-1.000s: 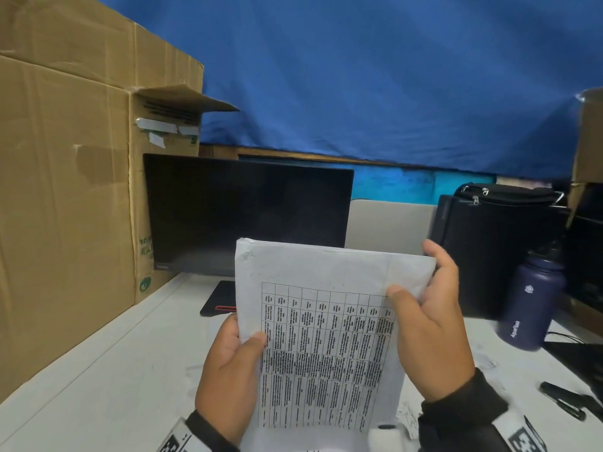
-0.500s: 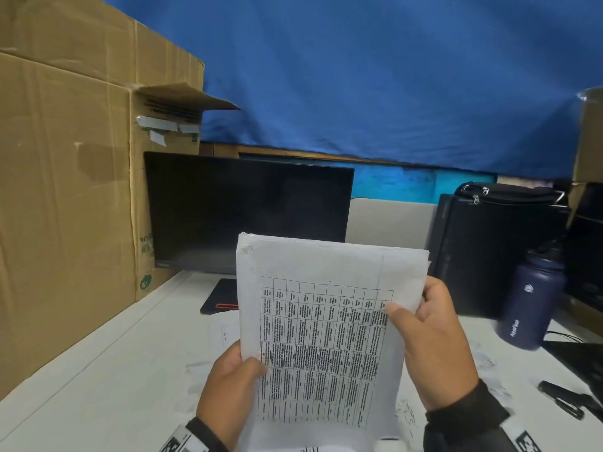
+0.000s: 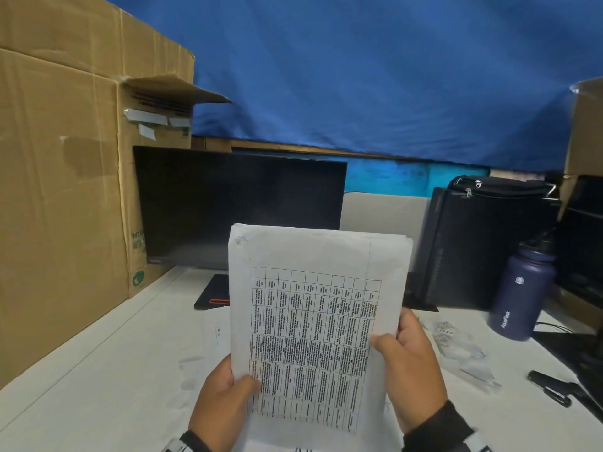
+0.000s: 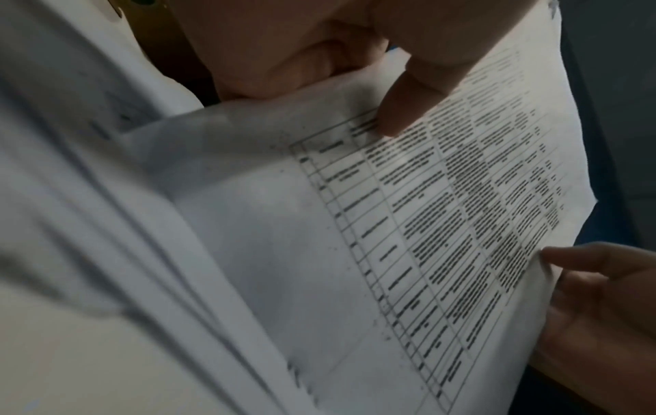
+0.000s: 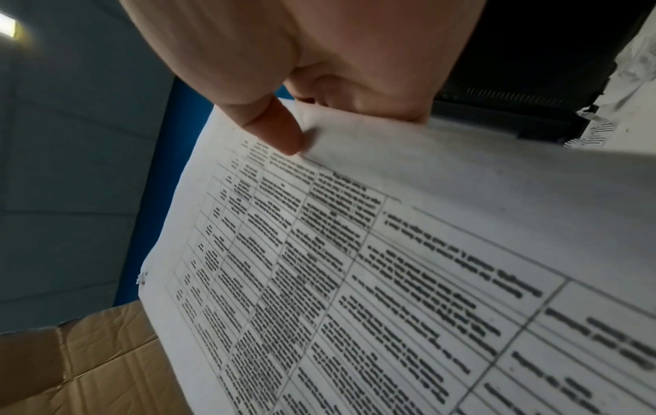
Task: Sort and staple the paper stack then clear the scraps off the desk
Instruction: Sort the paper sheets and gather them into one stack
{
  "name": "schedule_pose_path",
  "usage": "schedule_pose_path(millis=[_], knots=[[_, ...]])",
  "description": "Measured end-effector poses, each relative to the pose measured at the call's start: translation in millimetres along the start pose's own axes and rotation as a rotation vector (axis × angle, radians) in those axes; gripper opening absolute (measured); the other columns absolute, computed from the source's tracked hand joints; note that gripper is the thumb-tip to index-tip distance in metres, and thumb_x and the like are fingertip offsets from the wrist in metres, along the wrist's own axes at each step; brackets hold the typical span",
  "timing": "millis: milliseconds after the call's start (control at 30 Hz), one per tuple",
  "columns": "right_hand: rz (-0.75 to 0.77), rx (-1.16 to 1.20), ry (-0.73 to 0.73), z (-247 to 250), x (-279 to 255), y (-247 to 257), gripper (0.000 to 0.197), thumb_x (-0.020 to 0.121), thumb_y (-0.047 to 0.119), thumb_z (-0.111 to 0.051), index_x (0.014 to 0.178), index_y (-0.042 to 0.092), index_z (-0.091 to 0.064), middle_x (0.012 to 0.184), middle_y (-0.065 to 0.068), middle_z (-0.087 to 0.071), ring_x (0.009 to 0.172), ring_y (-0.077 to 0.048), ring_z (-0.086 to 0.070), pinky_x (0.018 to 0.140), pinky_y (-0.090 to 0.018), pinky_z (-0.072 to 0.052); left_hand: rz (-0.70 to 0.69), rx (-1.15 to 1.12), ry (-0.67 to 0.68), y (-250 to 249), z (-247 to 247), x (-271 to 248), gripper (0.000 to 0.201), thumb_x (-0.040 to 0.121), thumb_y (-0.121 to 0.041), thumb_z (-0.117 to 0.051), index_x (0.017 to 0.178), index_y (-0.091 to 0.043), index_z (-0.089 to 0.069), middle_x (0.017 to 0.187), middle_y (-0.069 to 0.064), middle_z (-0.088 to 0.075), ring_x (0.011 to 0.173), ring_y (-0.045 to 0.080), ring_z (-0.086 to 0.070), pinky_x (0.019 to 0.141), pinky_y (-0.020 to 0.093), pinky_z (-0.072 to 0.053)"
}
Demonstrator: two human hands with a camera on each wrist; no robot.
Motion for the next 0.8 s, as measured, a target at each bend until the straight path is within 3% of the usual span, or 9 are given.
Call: schedule_pose_path(millis=[67, 200, 300, 367, 467, 567, 700, 800], knots=[[0.014, 0.016, -0.022, -1.6, -2.6, -3.7, 0.034, 0.092, -0.003, -0.051, 0.105, 0.026, -0.061, 0.099, 0.015, -0.074, 0.092, -0.008, -0.07, 0.088, -0.041, -0.056, -0.009, -0.006, 0.001, 3.3, -0.8, -0.4, 0.029, 0.083, 0.002, -0.061, 0.099, -0.02, -0.073, 0.094, -0.003, -0.079, 0.099, 0.026, -0.07, 0.088, 0.043, -0.052], [0.007, 0.076, -0.046, -5.1, -7.2, -12.3, 0.03, 0.094, -0.002, -0.051, 0.106, 0.025, -0.059, 0.098, 0.012, -0.074, 0.091, -0.006, -0.07, 0.09, -0.039, -0.053, -0.001, -0.054, -0.005, 9.7, -1.6, -1.4, 0.036, 0.084, 0.01, -0.058, 0.101, -0.02, -0.072, 0.093, -0.003, -0.079, 0.099, 0.026, -0.069, 0.082, 0.038, -0.051], [0.013, 0.079, -0.049, -5.5, -11.0, -17.6, 0.028, 0.096, -0.001, -0.048, 0.106, 0.024, -0.058, 0.098, 0.011, -0.074, 0.092, -0.007, -0.069, 0.092, -0.041, -0.052, 0.014, -0.15, 0.003, 9.0, -3.2, -4.5, 0.042, 0.067, -0.007, -0.06, 0.105, -0.019, -0.07, 0.097, 0.003, -0.079, 0.102, 0.027, -0.069, 0.09, 0.044, -0.051], [0.042, 0.096, -0.059, -2.7, -12.6, -17.2, 0.029, 0.096, -0.004, -0.045, 0.106, 0.019, -0.059, 0.098, 0.005, -0.074, 0.092, -0.012, -0.069, 0.092, -0.044, -0.052, 0.006, -0.243, -0.002, 7.1, -1.8, -4.1, 0.045, 0.062, -0.007, -0.057, 0.105, -0.015, -0.07, 0.097, 0.006, -0.078, 0.098, 0.025, -0.07, 0.085, 0.041, -0.051], [0.062, 0.117, -0.055, 1.9, -14.2, -15.2, 0.03, 0.097, -0.006, -0.041, 0.106, 0.015, -0.061, 0.099, -0.001, -0.075, 0.093, -0.019, -0.07, 0.089, -0.046, -0.052, -0.065, -0.223, -0.028, 0.9, 1.4, -3.5, 0.032, 0.075, 0.001, -0.063, 0.101, -0.016, -0.07, 0.095, 0.003, -0.079, 0.097, 0.024, -0.07, 0.083, 0.036, -0.049], [0.109, 0.08, -0.053, 4.6, -14.5, -15.1, 0.029, 0.098, -0.005, -0.043, 0.107, 0.015, -0.061, 0.099, 0.001, -0.076, 0.093, -0.015, -0.071, 0.086, -0.04, -0.053, -0.045, -0.158, -0.038, 7.9, 5.0, -1.9, 0.045, 0.088, 0.018, -0.052, 0.097, -0.021, -0.071, 0.091, -0.002, -0.079, 0.098, 0.024, -0.069, 0.085, 0.037, -0.049], [0.066, 0.142, -0.049, 3.5, -14.5, -25.5, 0.031, 0.096, -0.012, -0.042, 0.105, 0.011, -0.062, 0.097, -0.004, -0.077, 0.089, -0.018, -0.072, 0.078, -0.028, -0.057, 0.022, -0.081, 0.017, 23.8, 3.1, -0.3, 0.056, 0.086, 0.016, -0.051, 0.089, -0.032, -0.079, 0.095, -0.001, -0.079, 0.101, 0.024, -0.069, 0.088, 0.038, -0.049], [0.036, 0.171, -0.048, 0.7, -14.5, -32.6, 0.03, 0.096, -0.011, -0.042, 0.104, 0.01, -0.062, 0.097, -0.007, -0.076, 0.091, -0.023, -0.072, 0.08, -0.037, -0.055, 0.04, -0.03, 0.058, 23.7, 1.3, -1.8, 0.042, 0.08, 0.006, -0.059, 0.092, -0.03, -0.078, 0.097, -0.003, -0.079, 0.104, 0.022, -0.069, 0.091, 0.037, -0.049]])
Point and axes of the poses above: each hand's wrist, its own x-axis towards the middle knuckle, its own z-axis out of the back of the hand, y = z × x, the point moved 4 cm from there along x, towards the middle knuckle
